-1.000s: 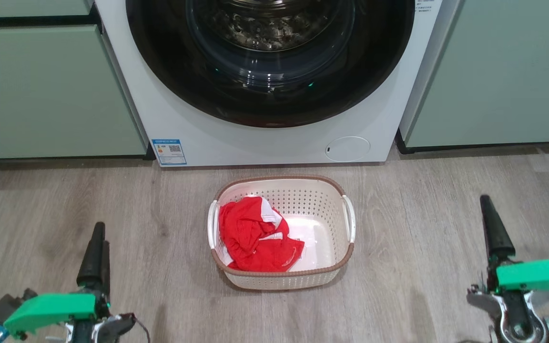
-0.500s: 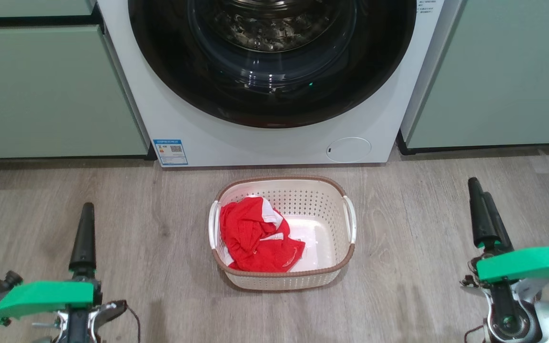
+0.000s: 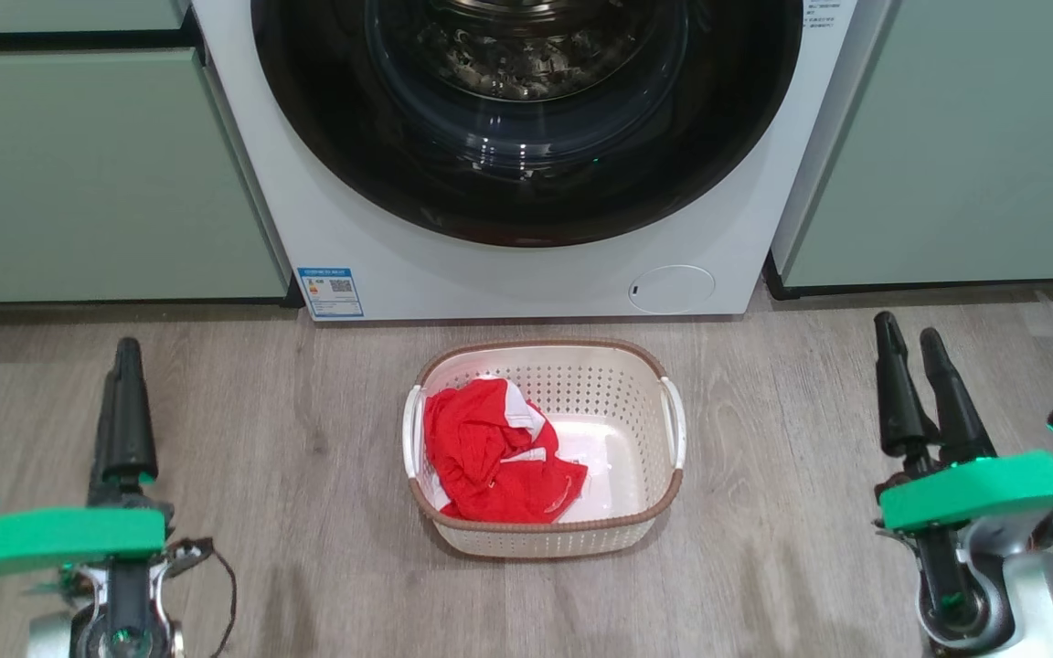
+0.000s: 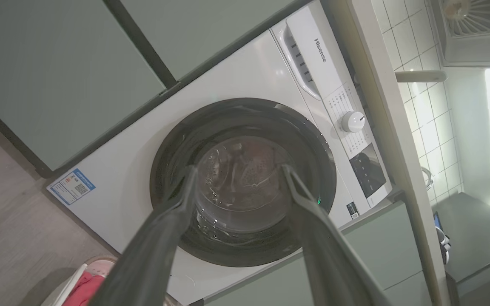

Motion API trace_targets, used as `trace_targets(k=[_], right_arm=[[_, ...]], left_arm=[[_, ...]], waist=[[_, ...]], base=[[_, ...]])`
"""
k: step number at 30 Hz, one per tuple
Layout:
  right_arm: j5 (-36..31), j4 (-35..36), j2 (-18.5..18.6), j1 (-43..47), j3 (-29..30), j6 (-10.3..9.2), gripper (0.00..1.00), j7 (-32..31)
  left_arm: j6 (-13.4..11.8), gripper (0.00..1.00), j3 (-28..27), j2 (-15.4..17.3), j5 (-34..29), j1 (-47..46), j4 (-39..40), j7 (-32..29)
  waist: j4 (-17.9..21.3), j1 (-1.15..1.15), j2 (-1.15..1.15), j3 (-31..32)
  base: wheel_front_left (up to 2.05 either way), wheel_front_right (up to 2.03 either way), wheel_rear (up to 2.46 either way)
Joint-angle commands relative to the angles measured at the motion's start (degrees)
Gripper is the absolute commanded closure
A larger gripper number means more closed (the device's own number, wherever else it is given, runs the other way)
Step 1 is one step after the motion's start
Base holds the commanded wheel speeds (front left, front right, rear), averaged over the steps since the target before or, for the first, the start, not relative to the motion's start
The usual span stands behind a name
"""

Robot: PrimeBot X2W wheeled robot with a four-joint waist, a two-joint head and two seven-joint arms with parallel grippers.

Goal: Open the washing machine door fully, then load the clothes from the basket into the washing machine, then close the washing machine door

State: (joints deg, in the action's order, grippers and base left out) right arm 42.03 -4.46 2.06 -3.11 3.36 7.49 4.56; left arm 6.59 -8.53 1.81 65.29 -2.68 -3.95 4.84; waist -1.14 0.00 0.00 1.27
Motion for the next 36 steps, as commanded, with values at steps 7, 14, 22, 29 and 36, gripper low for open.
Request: trace_targets(k=[7,14,22,29,36], right_arm=[[-7.9,3.9,0.6,-3.8,-1.5,0.00,0.00,1.8],[-13.4,4.6,0.6,-3.6,-1.6,0.00,0.00,3.0],[-16.0,0.5,0.7,-2.7,-1.9,0.00,0.00,4.5],[-21.6,-4.1,0.7,-2.8,-4.2,0.00,0.00,5.7],[-27.0,-6.4,0.7,-3.4,-6.0,0.00,0.00,6.9]], left_arm=[[-1.3,0.00,0.8,0.7,-9.0,-3.2,5.7,1.6],[-3.2,0.00,6.4,0.8,-19.4,-2.3,7.8,2.8],[-4.6,0.00,14.2,0.8,-32.9,-1.2,5.4,4.3],[-6.1,0.00,19.2,0.9,-43.5,-1.6,3.3,5.5],[-8.3,0.00,21.8,0.9,-49.1,-1.4,2.5,6.6]], waist=[[0.0,0.00,0.00,0.1],[-0.1,0.00,0.00,0.4],[-0.1,0.00,0.00,0.9],[-0.1,0.00,0.00,1.4],[0.2,0.00,0.00,1.9]], base=[[0.00,0.00,0.00],[0.00,0.00,0.00],[0.00,0.00,0.00],[0.00,0.00,0.00],[0.00,0.00,0.00]])
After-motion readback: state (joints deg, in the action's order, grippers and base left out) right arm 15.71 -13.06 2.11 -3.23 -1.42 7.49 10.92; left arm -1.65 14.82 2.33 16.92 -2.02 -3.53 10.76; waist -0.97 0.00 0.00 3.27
